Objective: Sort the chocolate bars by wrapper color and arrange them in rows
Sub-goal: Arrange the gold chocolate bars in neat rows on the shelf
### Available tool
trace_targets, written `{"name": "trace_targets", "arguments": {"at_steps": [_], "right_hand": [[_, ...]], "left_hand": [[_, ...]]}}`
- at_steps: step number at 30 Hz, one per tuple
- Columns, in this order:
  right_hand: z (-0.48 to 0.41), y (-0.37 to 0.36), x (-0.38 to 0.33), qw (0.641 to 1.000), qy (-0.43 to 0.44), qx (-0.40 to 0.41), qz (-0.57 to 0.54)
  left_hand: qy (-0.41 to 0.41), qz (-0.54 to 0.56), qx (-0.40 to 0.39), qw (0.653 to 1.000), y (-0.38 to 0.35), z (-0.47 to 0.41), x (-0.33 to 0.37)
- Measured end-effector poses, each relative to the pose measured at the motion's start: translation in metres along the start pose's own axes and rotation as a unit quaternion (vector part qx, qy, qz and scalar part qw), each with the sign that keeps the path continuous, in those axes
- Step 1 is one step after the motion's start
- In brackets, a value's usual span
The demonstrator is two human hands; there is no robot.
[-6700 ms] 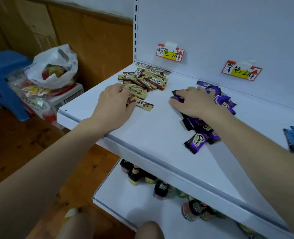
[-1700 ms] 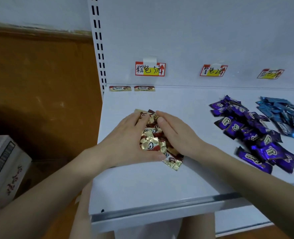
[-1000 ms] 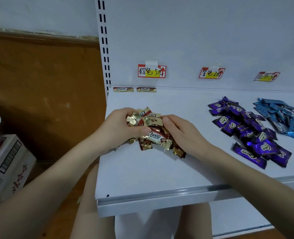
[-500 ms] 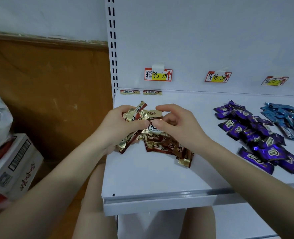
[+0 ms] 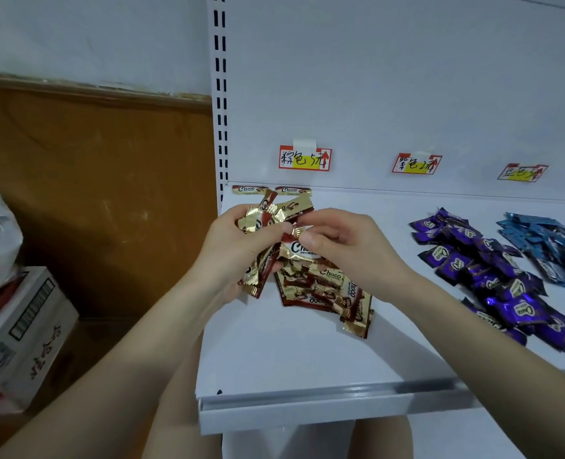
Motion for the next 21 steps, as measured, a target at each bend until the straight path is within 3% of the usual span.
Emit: {"name": "trace_targets", "arguments": {"at_steps": [4, 9, 15, 21], "right_hand": [[-0.016, 0.012, 0.009, 0.999, -0.016, 0.012, 0.028], [-0.068, 0.044, 0.031, 0.986, -0.032, 0.046, 0.156], [-0.127, 0.023, 0.059, 0.929, 0.033, -0.023, 0.368], [-0.137, 0.008, 0.081, 0.921, 0.023, -0.064, 0.383]], "left_hand": [[0.022, 0.0, 0.033, 0.999, 0.015, -0.007, -0.008], [0.041, -0.004, 0.076, 0.996, 0.04, -0.018, -0.015], [0.053, 0.002, 0.104, 0.993, 0.053, -0.034, -0.019], [0.051, -0.024, 0.079, 0.995, 0.046, -0.042, -0.02]]}}
Point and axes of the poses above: each hand's wrist, its own z-axis away from the middle knuckle, its own y-axis out of the back of the hand, x = y × z, the point moved 8 cm from there along -z, towards the middle knuckle, and after that the axes turned 2 degrees about -z, right-handed, at the moved point
